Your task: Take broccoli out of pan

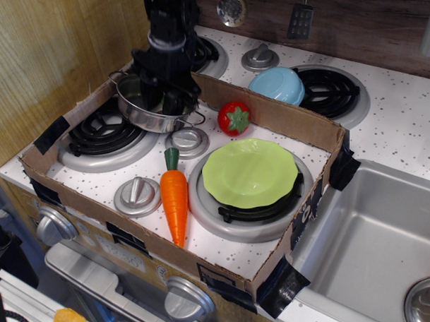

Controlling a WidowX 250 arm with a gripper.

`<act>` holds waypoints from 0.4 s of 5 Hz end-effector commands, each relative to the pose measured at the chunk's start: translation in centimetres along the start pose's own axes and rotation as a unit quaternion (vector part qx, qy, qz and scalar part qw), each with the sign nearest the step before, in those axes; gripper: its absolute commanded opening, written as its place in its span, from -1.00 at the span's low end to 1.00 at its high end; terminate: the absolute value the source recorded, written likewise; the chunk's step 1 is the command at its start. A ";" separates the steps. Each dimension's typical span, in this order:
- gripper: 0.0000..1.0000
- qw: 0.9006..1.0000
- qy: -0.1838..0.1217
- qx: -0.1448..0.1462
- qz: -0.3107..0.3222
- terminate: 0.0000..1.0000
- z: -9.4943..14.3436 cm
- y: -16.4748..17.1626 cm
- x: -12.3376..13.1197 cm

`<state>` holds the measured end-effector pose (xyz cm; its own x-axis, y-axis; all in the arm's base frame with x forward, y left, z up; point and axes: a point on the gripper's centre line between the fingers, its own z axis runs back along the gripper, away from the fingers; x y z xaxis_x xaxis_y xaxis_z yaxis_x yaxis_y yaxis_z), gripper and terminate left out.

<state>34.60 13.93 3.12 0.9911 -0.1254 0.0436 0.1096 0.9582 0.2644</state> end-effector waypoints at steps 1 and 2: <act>-1.00 0.998 -0.034 0.050 0.007 -1.00 5.5 2.1 1.3; -1.00 0.998 -0.024 0.058 0.022 -1.00 7.7 2.4 1.4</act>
<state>34.86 13.81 8.12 0.9955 -0.0926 0.0187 0.0810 0.9386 0.3355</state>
